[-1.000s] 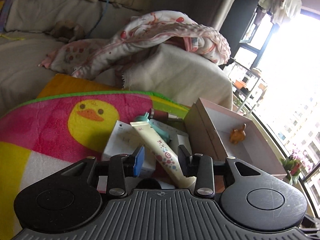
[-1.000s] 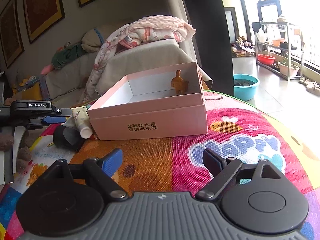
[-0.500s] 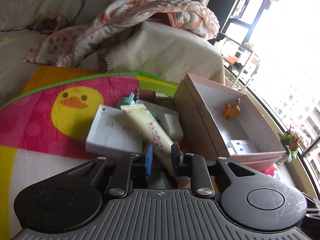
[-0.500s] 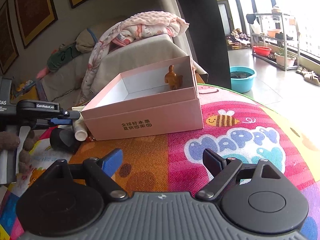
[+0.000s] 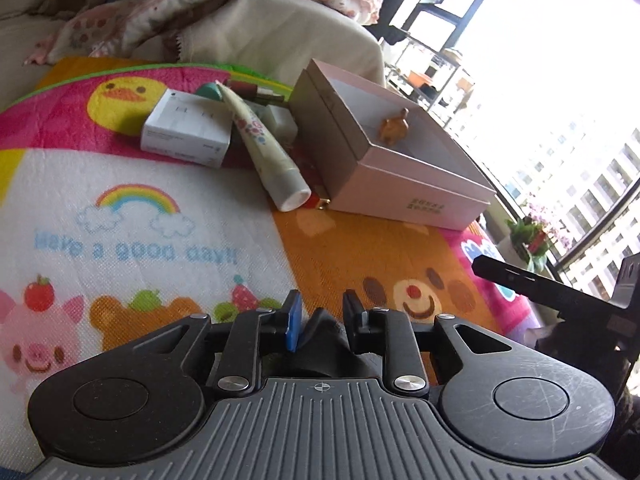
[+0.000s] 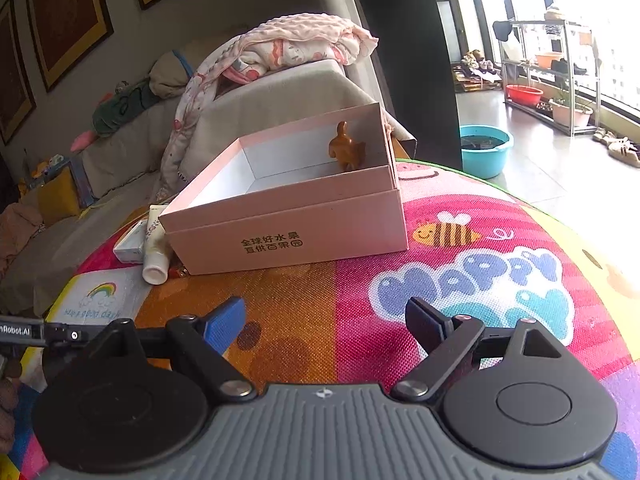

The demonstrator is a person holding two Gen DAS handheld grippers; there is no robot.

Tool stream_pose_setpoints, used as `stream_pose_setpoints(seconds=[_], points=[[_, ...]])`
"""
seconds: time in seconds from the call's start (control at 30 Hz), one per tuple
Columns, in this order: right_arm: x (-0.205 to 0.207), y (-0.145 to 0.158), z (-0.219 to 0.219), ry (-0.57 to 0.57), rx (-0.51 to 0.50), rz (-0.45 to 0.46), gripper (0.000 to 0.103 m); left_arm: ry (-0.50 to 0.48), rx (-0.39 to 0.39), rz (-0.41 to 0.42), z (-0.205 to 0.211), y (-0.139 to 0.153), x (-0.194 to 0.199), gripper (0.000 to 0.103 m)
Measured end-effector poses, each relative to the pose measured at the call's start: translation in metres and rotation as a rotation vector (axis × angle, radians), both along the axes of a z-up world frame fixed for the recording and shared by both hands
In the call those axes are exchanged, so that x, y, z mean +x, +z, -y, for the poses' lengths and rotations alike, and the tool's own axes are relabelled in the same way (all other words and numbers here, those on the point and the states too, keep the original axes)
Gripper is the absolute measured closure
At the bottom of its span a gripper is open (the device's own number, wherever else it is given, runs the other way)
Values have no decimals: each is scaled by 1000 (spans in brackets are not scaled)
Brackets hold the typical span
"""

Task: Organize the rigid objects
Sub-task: 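Move the left tool back toward the cluster of items beside the box, then grasp the cream lotion tube with the left tool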

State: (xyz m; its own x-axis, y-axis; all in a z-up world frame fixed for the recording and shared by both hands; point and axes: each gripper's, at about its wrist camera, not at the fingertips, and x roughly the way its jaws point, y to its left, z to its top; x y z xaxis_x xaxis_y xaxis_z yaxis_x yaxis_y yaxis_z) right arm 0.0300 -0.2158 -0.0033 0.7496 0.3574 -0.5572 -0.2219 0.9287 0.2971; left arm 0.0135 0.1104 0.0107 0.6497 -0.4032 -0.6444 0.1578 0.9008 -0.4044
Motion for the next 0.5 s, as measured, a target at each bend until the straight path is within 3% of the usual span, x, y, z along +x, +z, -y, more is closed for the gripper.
stream_pose_setpoints(seconds=[0.17, 0.27, 0.33, 0.5], points=[[1, -1, -1, 2, -4, -7, 15, 101, -59, 43, -11, 21, 21, 78], [0, -1, -1, -1, -2, -5, 15, 165, -31, 54, -17, 29, 52, 78], [0, -1, 0, -2, 1, -7, 15, 210, -10, 30, -19, 28, 78, 78], [0, -2, 1, -3, 7, -13, 15, 208, 0, -24, -15, 10, 119, 73]])
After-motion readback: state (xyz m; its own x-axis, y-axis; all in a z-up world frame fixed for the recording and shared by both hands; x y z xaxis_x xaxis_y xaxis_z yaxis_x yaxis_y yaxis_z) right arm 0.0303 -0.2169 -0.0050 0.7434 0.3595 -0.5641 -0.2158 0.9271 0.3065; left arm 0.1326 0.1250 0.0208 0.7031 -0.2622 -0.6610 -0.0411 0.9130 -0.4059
